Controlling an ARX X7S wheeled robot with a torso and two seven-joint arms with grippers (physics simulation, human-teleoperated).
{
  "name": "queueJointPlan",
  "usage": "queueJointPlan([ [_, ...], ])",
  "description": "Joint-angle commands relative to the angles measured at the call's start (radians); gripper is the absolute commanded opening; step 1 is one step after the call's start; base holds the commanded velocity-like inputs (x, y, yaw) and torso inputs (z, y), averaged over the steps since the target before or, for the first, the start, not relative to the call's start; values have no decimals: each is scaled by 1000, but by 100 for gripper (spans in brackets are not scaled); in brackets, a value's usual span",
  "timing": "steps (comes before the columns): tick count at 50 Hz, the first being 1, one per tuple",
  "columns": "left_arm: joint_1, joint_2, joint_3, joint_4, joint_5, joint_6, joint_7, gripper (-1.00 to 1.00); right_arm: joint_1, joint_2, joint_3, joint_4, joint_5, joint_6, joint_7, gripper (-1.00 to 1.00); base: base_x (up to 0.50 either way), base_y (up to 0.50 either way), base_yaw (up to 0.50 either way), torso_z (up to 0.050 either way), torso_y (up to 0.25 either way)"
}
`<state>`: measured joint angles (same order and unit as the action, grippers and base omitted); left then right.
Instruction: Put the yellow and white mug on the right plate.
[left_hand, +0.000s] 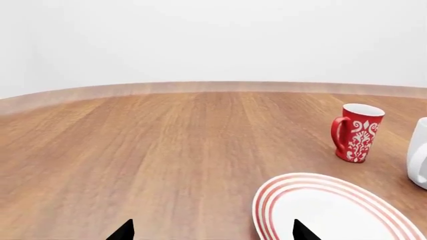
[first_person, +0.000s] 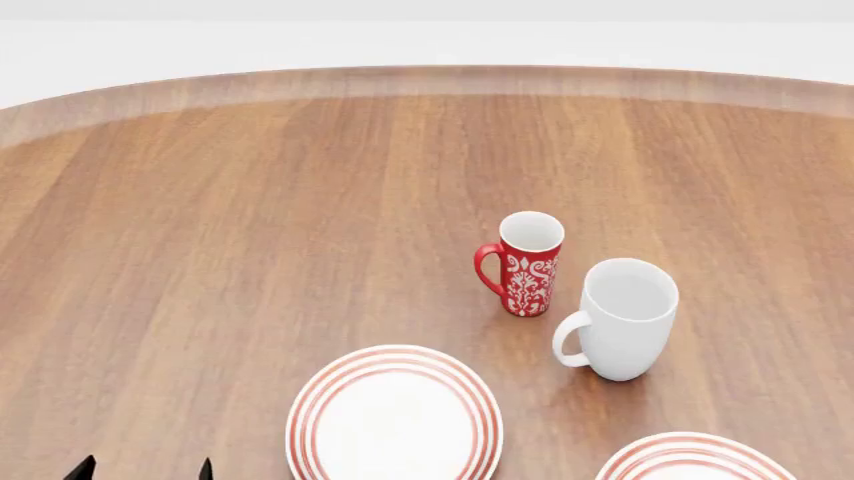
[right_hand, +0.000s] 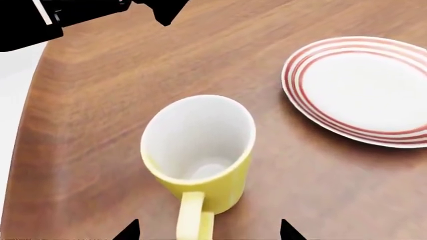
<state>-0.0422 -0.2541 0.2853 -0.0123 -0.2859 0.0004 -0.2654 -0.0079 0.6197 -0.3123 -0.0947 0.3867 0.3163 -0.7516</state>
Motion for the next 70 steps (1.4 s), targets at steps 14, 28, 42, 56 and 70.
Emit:
queueJointPlan([
  [14,-4,-5,9,-9,-7,7,-5,100,84,-55,-95,109,-76,-5,-22,100,0,0,0,0,0],
  [28,-8,-8,12,-15,-11,11,-9,100,129,-106,-161,231,-157,-41,-7,100,0,0,0,0,0],
  [42,-8,-12,17,-14,-14,13,-13,100,146,-130,-182,291,-179,-67,-3,-100,0,0,0,0,0],
  [56,-7,-15,21,-11,-18,14,-17,100,122,-108,-175,259,-172,-74,6,-100,0,0,0,0,0],
  [70,-8,-18,27,-13,-21,16,-20,100,108,-75,-152,190,-154,-54,21,-100,0,0,0,0,0],
])
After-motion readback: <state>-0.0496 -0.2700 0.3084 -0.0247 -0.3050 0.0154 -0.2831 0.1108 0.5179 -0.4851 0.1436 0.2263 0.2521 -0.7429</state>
